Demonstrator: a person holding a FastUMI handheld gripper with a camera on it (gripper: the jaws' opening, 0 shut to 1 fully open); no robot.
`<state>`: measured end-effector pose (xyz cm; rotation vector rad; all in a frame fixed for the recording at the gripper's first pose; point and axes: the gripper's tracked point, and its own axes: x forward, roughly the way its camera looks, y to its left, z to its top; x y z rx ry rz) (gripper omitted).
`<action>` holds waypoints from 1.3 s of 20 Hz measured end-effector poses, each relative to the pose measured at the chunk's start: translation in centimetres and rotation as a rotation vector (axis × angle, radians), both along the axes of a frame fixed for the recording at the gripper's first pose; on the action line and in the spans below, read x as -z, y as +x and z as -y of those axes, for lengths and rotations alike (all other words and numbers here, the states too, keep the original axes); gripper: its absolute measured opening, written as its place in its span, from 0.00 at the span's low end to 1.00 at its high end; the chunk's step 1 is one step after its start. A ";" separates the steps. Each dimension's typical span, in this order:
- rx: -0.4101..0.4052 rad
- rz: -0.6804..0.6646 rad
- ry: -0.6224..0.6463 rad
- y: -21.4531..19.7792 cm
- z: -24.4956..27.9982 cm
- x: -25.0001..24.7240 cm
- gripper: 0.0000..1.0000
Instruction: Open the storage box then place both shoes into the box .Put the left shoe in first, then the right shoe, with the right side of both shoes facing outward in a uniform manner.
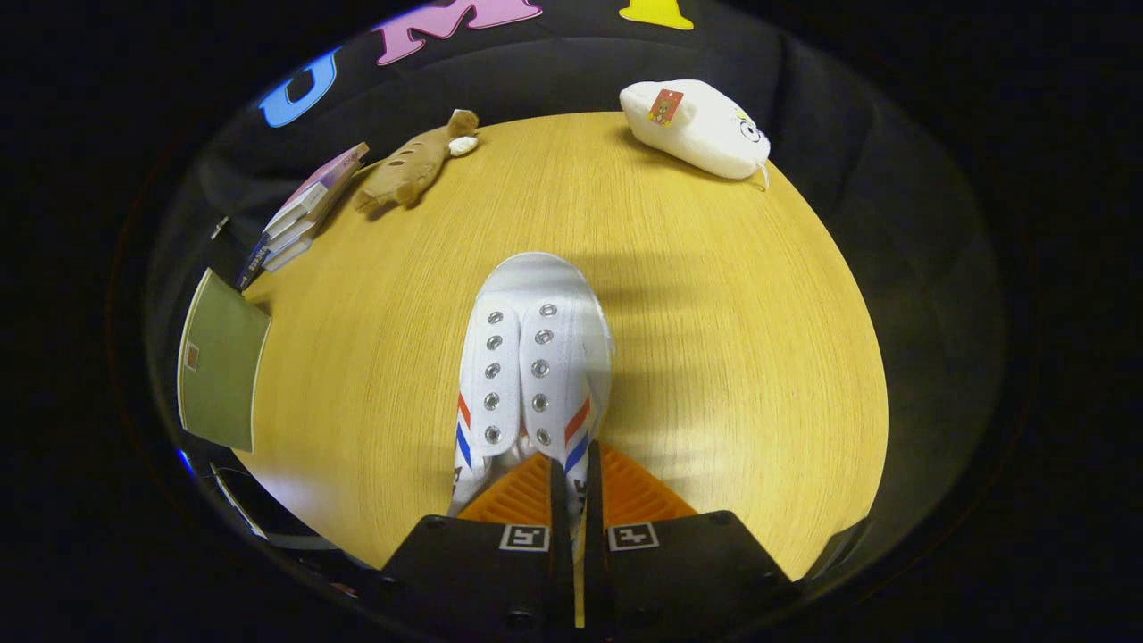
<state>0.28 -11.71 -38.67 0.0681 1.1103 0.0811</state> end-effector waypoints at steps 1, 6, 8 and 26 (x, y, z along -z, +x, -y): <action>0.020 -0.011 0.015 -0.3 -0.3 -0.1 0.05; 0.057 0.009 0.065 -1.3 -4.6 -3.1 0.05; 0.055 0.027 0.068 -1.7 -7.0 -5.0 0.05; 0.007 0.115 0.375 -4.4 -40.7 -21.0 0.05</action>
